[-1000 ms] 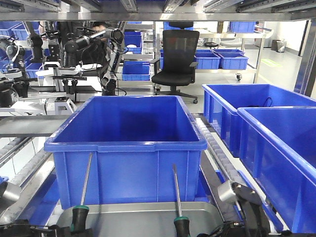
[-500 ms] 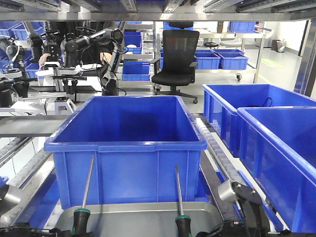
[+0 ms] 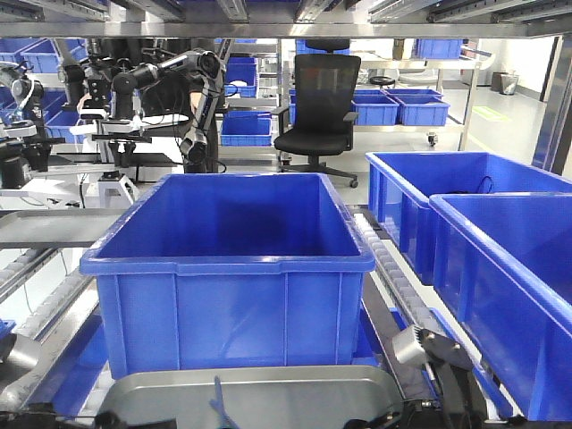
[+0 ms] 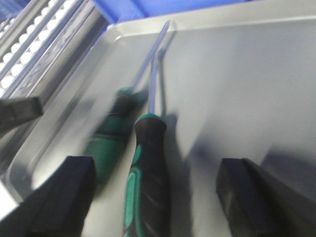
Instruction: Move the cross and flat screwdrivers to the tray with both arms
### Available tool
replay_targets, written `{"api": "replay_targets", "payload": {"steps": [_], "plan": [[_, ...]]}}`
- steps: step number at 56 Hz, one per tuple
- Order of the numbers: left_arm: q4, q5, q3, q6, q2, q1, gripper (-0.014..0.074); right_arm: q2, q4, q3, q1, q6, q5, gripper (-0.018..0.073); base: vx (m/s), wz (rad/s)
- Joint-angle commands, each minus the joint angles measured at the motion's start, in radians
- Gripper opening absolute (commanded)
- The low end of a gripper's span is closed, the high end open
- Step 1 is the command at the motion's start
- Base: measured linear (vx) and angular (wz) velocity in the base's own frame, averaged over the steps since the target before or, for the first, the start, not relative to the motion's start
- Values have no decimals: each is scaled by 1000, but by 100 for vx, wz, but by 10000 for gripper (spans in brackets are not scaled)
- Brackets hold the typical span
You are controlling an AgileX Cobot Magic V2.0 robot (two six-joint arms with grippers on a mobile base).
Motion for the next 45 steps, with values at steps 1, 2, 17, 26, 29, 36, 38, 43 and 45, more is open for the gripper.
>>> {"api": "replay_targets", "payload": {"steps": [1,2,17,26,29,36,38,43,45], "plan": [[-41,45,-35,31,-51,-5,345,-78,27,-35,-1,-8,24,307,0,0],[-41,55,-35,31,-61,-5,297,-88,25,-35,-1,-8,24,270,0,0],[185,90,-34,7,-303,-5,-2,-413,-158,-31,-1,-13,-5,-11,0,0],[490,147,-18,-41,-536,-5,1,-675,-423,39,-1,4,-37,-9,0,0],[553,153,3,-63,-626,-5,1,-762,-479,110,-1,24,-79,-9,0,0],[592,138,97,-101,-816,-5,3,-962,-520,274,-1,93,-205,-9,0,0],[592,117,124,-95,-854,-5,3,-1006,-519,311,-1,94,-241,-9,0,0],[590,-7,187,-78,-932,-5,3,-1082,-519,367,-1,87,-315,-8,0,0],[580,-61,202,-84,-947,-5,3,-1099,-519,380,-1,85,-331,-8,0,0]]}}
